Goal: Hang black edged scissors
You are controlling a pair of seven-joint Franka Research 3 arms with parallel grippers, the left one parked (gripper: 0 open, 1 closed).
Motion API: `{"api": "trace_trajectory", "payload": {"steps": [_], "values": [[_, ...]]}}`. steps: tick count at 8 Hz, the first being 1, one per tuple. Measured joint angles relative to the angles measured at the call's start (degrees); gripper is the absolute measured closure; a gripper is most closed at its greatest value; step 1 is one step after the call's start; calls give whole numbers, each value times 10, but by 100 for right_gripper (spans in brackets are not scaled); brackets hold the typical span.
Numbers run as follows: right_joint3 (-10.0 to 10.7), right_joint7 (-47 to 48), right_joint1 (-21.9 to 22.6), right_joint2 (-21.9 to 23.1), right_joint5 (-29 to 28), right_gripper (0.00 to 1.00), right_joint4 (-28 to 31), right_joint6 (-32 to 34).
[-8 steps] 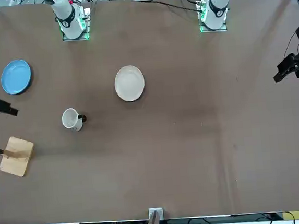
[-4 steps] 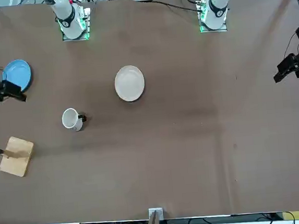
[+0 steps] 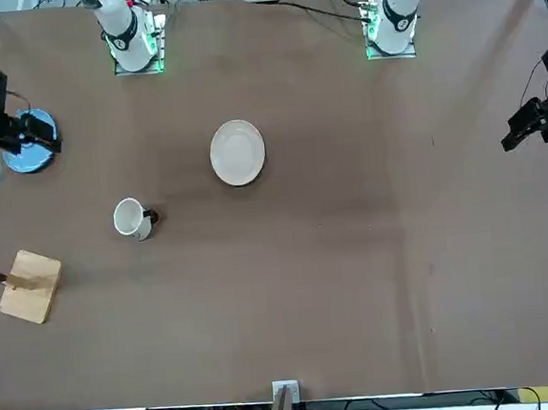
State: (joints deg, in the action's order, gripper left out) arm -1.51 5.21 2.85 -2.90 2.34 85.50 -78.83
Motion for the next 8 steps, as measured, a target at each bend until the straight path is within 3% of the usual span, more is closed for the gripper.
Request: {"api": "trace_trajectory", "payload": {"steps": [2, 4, 8], "values": [[5, -7, 13, 61, 0, 0, 73, -4], [22, -9, 26, 98, 0, 0, 104, -10], [41, -8, 21, 109, -26, 0, 105, -25]]}}
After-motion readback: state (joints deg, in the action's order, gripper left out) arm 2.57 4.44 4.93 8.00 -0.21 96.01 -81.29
